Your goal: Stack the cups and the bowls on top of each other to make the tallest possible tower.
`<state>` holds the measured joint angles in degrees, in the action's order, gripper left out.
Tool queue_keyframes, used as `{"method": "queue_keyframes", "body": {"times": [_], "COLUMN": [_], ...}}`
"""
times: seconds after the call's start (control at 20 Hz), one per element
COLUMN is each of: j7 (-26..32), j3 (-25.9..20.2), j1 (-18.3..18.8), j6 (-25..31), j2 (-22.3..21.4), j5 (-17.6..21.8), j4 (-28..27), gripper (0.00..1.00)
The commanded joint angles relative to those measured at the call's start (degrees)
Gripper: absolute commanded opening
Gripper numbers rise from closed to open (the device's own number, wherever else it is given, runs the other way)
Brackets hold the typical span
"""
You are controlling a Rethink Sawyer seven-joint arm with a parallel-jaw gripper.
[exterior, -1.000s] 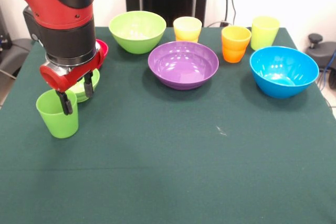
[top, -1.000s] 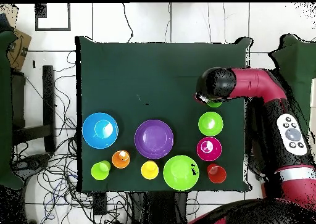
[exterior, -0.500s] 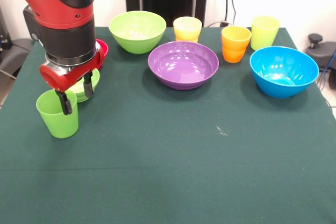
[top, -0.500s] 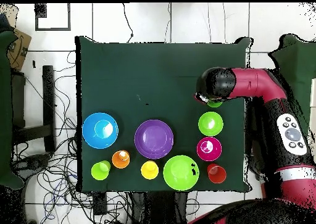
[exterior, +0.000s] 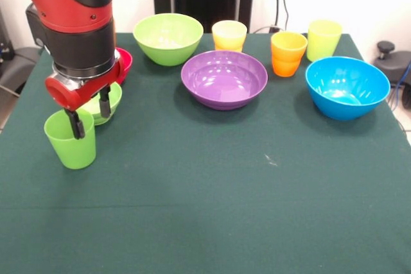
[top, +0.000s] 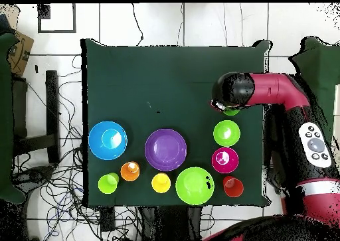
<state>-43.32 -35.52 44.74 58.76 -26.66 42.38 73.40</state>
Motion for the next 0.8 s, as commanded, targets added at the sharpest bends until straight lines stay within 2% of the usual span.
{"method": "queue_keyframes", "body": {"times": [0.05,0.4,0.8], "j7": [8.0,10.31,9.61], "j3": [2.69,2.32,3.72], "j1": [-1.01,1.02,1.35], "j6": [1.21,0.32,-0.7], "j2": [-1.62,-1.64,-0.28], "j5": [4.11,4.27,6.37], "j4": [0.53,2.02,3.13], "gripper": [1.0,1.0,1.0]}}
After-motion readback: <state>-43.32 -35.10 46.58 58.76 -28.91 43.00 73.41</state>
